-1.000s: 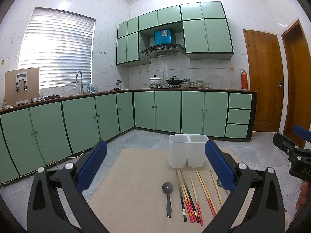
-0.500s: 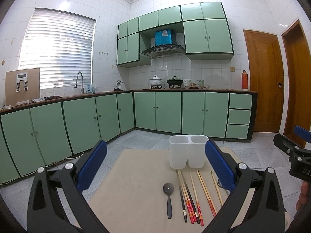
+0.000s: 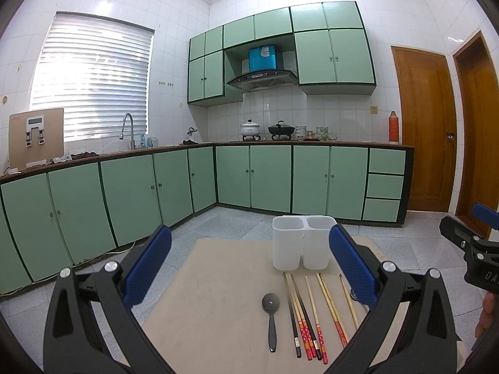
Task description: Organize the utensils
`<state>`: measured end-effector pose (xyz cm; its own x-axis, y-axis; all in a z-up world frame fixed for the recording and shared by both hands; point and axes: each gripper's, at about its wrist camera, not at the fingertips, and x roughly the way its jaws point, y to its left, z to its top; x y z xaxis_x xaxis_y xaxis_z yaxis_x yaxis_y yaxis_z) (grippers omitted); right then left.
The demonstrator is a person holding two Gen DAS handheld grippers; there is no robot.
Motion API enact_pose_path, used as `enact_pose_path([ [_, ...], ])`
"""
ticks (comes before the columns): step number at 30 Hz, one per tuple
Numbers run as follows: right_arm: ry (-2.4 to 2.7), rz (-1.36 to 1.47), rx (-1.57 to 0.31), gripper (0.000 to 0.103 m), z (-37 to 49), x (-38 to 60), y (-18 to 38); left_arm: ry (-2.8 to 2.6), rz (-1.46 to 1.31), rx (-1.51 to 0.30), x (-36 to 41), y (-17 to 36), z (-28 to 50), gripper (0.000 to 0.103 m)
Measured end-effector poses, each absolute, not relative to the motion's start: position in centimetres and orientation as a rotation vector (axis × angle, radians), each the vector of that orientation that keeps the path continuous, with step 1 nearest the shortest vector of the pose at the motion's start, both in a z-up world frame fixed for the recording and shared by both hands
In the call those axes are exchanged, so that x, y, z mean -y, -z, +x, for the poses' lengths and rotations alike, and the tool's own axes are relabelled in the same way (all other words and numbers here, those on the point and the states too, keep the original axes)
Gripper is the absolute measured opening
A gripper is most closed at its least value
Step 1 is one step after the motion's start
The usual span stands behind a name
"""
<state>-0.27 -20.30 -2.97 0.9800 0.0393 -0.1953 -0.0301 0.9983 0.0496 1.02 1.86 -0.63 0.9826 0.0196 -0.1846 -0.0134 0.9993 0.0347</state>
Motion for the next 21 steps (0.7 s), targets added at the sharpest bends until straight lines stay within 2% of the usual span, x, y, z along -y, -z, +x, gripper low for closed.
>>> enact_pose_path([
  [6, -0.02, 0.037, -0.236, 0.097, 0.8, 20.4, 3.4, -0.026, 0.039, -0.218, -2.4, 1.3, 2.6, 0.098],
  [14, 0.031, -0.004, -0.412, 0.097, 5.0, 20.8, 5.8, -0.07, 0.056, -0.366, -4.7, 4.0, 7.2, 0.098],
  [21, 0.021, -0.001, -0.564, 0.09, 9.8, 21.0, 9.0, -0.105, 0.09, -0.509, -5.4, 7.3, 11.9, 0.098],
])
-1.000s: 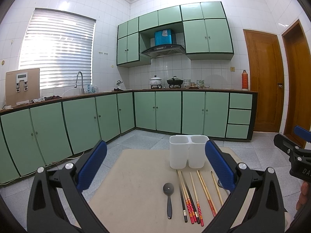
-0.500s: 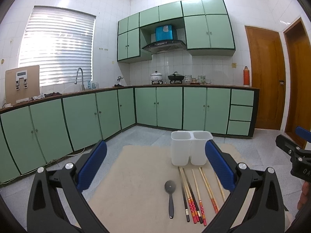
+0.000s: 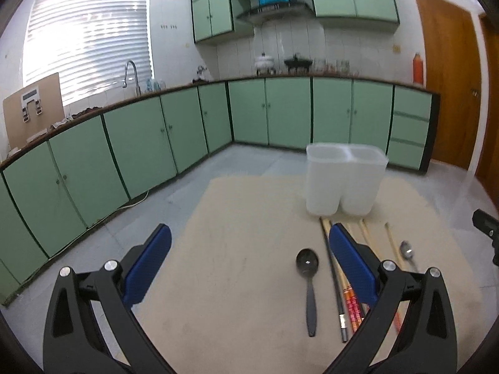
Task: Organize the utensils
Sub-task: 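Grasp the black plastic spoon with the left tool while the right tool grasps the metal spoon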
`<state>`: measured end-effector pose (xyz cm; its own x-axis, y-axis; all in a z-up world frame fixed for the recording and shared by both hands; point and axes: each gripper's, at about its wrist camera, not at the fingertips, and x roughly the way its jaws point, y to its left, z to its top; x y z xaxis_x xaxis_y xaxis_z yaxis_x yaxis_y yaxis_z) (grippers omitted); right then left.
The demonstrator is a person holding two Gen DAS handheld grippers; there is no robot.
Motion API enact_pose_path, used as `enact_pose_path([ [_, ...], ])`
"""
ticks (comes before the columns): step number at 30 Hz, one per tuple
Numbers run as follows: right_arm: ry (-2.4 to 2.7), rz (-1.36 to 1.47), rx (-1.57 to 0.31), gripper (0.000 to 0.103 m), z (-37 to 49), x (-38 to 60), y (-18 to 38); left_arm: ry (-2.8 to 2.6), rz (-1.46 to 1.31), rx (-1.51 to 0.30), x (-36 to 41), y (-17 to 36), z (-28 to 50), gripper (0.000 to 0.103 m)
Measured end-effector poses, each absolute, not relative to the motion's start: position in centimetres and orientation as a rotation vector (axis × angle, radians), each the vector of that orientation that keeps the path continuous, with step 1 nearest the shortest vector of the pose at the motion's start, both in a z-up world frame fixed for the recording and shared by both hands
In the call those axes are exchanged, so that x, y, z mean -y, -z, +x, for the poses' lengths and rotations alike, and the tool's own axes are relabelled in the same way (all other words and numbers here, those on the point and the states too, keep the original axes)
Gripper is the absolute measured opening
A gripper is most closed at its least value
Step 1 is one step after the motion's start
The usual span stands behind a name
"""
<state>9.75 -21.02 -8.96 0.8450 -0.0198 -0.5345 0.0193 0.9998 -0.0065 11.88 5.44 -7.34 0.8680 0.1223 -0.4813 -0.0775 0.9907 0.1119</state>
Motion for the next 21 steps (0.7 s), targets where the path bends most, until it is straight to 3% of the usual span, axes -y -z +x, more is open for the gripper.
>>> enact_pose_path([
  [14, -0.037, -0.007, -0.824, 0.076, 17.5, 20.2, 15.5, -0.086, 0.125, -0.789, -2.7, 14.6, 20.1, 0.098],
  [21, -0.052, 0.005, -0.897, 0.062, 19.6, 20.3, 17.9, -0.087, 0.118, -0.853, -2.4, 16.8, 21.6, 0.095],
])
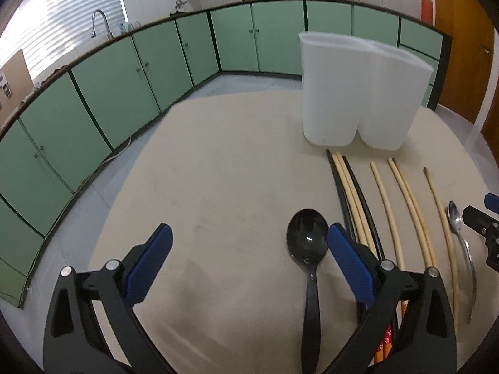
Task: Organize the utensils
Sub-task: 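Grasp the black plastic spoon with the left tool while the right tool grasps the metal spoon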
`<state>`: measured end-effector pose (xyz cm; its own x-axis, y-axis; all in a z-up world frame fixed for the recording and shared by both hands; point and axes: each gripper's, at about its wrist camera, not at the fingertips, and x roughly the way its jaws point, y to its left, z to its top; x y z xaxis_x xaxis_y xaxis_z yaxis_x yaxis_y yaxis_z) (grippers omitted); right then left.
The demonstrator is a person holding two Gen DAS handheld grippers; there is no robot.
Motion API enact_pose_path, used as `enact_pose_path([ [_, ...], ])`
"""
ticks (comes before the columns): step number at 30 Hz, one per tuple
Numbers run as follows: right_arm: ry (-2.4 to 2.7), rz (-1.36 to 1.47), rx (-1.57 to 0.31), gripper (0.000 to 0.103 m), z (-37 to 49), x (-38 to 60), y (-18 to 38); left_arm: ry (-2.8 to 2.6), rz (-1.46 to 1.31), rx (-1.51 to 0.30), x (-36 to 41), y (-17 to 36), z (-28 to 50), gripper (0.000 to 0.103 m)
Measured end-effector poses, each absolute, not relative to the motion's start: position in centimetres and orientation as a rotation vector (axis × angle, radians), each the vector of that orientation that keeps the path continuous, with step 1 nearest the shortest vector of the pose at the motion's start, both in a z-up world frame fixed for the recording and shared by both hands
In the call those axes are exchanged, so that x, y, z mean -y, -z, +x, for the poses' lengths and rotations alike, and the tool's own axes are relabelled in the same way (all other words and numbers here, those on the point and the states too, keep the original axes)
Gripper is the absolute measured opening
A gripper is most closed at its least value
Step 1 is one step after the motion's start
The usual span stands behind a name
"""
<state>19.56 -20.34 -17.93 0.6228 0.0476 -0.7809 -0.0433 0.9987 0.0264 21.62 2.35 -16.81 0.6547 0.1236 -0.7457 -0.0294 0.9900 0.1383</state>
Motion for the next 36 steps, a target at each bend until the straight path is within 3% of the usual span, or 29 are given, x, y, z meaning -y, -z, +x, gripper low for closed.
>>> enact_pose_path([
  [6, -0.064, 0.003, -0.939, 0.054, 20.6, 20.2, 19.3, -0.079, 0.096, -0.9, -2.1, 18.1, 22.5, 0.082],
  [36, -0.064, -0.018, -0.992, 0.049, 22.8, 20.1, 20.0, -0.065, 0.071, -0.996, -0.6, 18.8, 25.7, 0.084],
])
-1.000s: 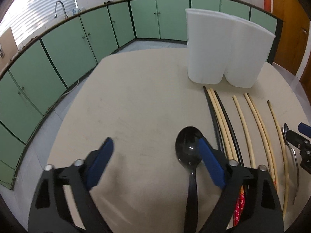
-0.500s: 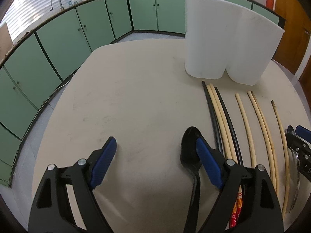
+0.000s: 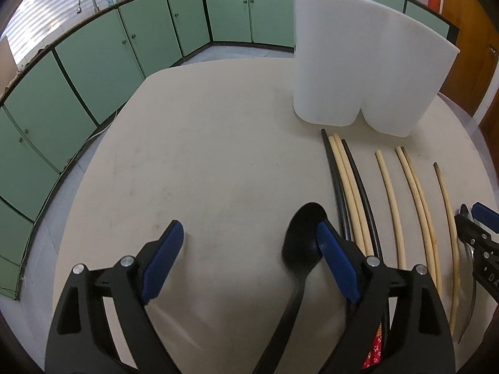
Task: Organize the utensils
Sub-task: 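Grasp the black plastic spoon with the left tool while the right tool grasps the metal spoon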
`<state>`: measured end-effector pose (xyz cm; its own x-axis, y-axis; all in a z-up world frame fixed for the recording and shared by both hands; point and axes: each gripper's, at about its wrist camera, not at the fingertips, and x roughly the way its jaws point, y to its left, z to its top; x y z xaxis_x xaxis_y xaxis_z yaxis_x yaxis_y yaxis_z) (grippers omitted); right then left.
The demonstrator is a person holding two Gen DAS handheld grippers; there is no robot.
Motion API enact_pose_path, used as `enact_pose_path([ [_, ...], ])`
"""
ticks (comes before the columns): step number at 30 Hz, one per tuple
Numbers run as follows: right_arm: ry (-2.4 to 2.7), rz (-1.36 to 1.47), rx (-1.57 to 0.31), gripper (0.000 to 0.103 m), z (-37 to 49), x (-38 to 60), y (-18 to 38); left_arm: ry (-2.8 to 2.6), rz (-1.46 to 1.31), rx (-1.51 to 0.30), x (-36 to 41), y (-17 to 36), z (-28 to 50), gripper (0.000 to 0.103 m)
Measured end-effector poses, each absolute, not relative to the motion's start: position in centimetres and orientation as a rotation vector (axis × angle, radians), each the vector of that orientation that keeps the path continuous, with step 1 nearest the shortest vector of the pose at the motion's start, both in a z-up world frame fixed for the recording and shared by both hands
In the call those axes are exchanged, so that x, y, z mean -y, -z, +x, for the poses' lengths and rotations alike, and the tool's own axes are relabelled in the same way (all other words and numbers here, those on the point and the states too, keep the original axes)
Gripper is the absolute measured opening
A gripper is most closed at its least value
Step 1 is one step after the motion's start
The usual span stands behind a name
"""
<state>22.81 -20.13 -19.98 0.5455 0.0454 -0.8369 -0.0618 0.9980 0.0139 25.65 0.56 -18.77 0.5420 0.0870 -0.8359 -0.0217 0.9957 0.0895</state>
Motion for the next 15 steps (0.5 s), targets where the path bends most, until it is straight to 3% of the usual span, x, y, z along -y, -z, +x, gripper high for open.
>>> enact_pose_path([
  [4, -0.084, -0.009, -0.989, 0.029, 22.6, 20.0, 20.0, -0.04, 0.046, -1.003, -0.9, 18.6, 25.4, 0.061],
  [7, -0.096, -0.013, -0.985, 0.029, 22.4, 19.9, 20.0, -0.017, 0.028, -1.011, -0.9, 18.4, 25.2, 0.058],
  [9, -0.101, -0.012, -0.987, 0.029, 22.3, 19.9, 19.9, -0.013, 0.019, -1.011, -0.9, 18.2, 24.9, 0.062],
  [11, -0.102, -0.012, -0.985, 0.029, 22.0, 20.0, 19.8, -0.009, 0.008, -1.004, -1.0, 17.8, 24.5, 0.075],
  [15, -0.098, -0.013, -0.98, 0.031, 21.8, 20.1, 19.5, -0.006, 0.022, -0.975, -0.7, 16.9, 23.9, 0.085],
])
